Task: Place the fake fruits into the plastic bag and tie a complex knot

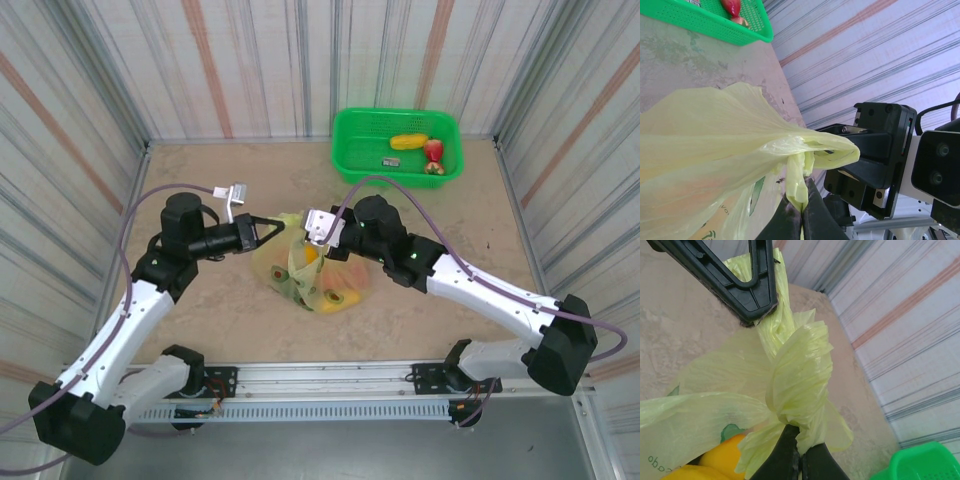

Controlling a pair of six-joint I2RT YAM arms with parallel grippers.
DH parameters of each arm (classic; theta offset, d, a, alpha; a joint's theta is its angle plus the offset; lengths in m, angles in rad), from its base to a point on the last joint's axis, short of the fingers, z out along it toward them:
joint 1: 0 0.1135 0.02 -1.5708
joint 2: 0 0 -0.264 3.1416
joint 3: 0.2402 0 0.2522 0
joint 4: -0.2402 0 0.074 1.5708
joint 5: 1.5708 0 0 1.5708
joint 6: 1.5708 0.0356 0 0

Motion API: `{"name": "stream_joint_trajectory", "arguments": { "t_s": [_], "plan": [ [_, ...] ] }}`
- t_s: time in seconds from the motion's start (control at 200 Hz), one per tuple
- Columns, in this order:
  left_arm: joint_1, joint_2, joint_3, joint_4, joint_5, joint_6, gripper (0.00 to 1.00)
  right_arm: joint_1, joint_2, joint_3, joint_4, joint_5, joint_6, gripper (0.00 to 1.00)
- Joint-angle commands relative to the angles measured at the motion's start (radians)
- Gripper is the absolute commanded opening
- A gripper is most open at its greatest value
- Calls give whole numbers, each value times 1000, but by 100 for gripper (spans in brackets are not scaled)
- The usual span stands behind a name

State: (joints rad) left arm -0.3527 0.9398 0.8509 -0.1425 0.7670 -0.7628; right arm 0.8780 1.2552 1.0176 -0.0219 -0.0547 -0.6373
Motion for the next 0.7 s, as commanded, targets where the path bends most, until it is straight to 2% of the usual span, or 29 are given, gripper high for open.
{"name": "stream_joint_trajectory", "arguments": {
  "t_s": [0.0,0.696],
  "plan": [
    [26,-60,56,14,21,23,0,-26,6,-17,-70,89,8,3],
    [56,-72,63,-12,41,40,0,-37,-33,-37,-93,89,16,8]
  ]
}}
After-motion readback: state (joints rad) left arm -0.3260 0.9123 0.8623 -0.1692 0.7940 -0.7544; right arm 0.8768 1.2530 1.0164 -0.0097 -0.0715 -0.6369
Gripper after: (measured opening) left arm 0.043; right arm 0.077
